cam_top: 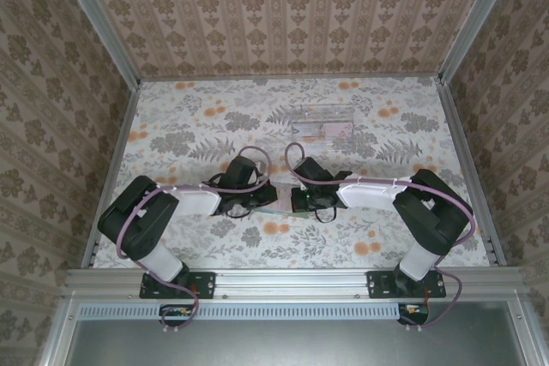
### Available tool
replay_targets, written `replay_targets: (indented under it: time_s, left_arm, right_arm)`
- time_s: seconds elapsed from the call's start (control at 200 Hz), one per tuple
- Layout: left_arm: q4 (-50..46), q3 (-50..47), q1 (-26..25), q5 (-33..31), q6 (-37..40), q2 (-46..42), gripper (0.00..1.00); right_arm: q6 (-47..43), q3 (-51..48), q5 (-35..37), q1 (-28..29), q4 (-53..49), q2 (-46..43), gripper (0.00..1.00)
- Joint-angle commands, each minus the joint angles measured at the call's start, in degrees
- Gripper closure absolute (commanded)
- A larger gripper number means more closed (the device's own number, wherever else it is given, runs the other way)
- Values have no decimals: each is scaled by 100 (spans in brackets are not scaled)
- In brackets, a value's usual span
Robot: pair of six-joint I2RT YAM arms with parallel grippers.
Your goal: Take the credit cards out of the card holder
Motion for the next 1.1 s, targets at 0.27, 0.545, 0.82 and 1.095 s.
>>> replay_targets:
  time_s: [0.27, 0.545, 0.82, 1.095]
  left_arm:
    - [-160, -150, 243, 156, 246, -325, 100]
    - [220, -103, -53, 320, 210, -1, 88]
    - [367, -55, -166, 412, 144, 310, 82]
    - [261, -8, -210, 354, 160, 340, 83]
  right_arm:
    - [87, -134, 140, 7, -247, 169, 100]
    - [87, -99, 118, 12, -259, 180, 100]
    - [70, -109, 134, 8, -284, 156, 100]
    - [70, -113, 136, 11, -278, 163, 100]
